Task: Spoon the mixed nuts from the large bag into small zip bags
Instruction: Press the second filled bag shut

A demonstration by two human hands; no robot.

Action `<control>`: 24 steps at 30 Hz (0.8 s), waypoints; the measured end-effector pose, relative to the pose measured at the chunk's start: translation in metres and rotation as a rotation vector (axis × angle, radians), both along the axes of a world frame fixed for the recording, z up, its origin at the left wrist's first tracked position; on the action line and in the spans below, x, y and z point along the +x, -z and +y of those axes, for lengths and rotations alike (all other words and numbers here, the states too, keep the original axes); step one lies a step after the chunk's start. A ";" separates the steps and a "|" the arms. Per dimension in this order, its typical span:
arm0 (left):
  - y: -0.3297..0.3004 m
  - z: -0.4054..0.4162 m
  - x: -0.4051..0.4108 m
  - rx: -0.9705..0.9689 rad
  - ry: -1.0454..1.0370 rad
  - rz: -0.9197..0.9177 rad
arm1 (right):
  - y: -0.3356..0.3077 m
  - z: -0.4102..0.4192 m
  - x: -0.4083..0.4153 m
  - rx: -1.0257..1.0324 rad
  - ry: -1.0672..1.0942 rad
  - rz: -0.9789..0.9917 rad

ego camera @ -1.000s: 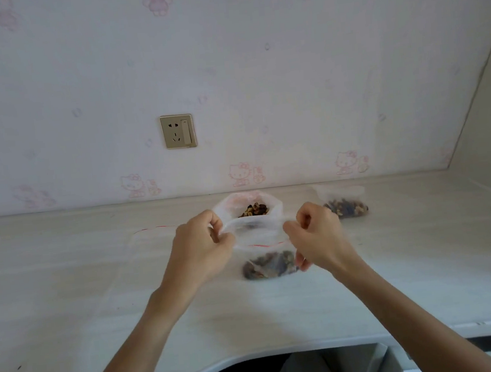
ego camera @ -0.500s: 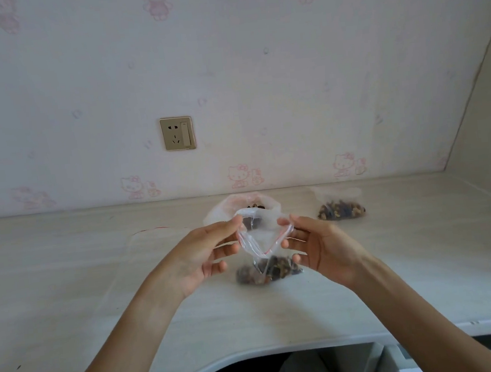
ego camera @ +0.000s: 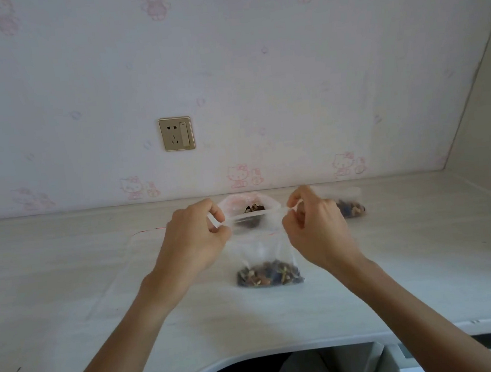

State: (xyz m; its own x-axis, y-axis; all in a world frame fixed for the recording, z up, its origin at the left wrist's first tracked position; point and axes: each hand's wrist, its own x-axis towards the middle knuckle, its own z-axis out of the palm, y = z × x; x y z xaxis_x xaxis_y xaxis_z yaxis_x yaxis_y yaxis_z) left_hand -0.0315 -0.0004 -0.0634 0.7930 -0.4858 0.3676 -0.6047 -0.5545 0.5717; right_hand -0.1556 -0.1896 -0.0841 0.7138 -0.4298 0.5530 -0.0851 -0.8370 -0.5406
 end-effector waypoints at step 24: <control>-0.011 -0.006 0.007 -0.524 0.168 0.600 | -0.014 -0.014 0.004 1.187 -0.488 0.080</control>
State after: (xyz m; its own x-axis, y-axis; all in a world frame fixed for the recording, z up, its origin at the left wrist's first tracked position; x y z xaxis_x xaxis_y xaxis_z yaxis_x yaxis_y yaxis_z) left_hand -0.0248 -0.0061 -0.0520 0.8593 -0.4982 0.1161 -0.1644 -0.0539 0.9849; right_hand -0.1511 -0.2039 -0.0698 0.9489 -0.3133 -0.0381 0.0260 0.1979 -0.9799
